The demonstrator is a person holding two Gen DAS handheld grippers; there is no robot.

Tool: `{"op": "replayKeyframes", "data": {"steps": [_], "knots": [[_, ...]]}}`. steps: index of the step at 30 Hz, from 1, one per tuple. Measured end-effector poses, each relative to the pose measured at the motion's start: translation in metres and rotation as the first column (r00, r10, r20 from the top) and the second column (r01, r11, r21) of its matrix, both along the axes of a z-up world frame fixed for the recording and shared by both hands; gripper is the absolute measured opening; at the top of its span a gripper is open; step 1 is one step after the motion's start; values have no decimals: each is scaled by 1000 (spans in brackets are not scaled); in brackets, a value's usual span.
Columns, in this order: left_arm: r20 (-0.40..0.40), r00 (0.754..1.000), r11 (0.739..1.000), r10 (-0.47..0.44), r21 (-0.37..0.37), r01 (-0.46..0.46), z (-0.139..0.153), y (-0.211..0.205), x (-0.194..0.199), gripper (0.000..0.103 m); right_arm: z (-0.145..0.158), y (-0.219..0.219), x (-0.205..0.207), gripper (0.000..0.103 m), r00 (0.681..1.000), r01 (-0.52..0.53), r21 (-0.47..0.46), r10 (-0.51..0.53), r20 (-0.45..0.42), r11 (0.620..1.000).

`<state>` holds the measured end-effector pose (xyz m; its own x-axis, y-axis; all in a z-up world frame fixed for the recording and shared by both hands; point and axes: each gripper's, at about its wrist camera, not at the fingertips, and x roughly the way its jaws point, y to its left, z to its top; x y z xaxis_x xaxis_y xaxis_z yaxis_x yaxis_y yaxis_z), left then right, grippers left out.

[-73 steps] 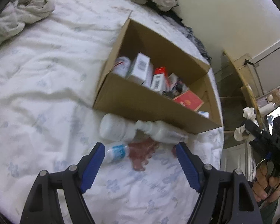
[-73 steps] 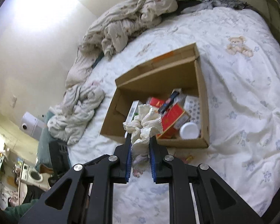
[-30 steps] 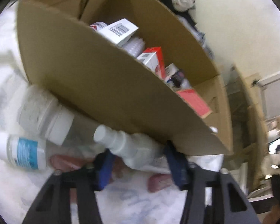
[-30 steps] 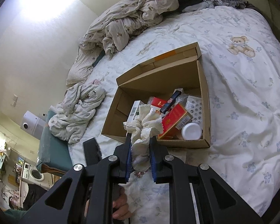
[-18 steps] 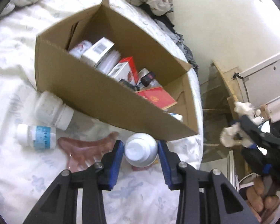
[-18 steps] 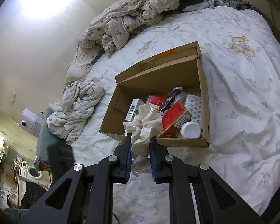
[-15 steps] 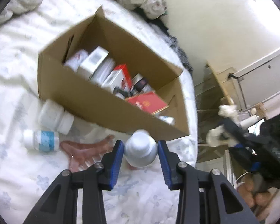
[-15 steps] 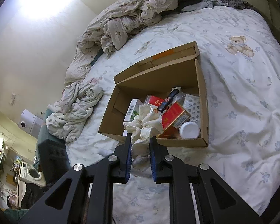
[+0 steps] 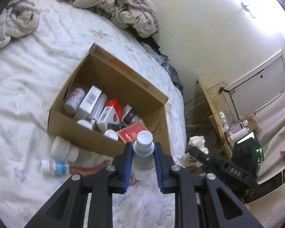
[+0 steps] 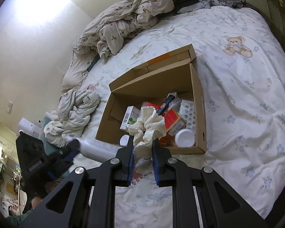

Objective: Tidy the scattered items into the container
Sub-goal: 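Lower the scrunchie and spray bottle into the box and open both tools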

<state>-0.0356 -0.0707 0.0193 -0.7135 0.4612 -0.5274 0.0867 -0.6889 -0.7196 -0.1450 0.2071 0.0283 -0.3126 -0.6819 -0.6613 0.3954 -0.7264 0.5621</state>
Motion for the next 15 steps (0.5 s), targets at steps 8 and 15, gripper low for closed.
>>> {"op": "replayKeyframes", "data": {"steps": [8,15], "knots": [[-44,996,997,76,14,-75,23,-31,-29,22,-6,-20,-30,18,999,-34,47,34,-1,998],[7,996,996,85,-36,-85,11,-36,-72,22,-40,-63,-50,20,992,-124,213,123,18,969]]}}
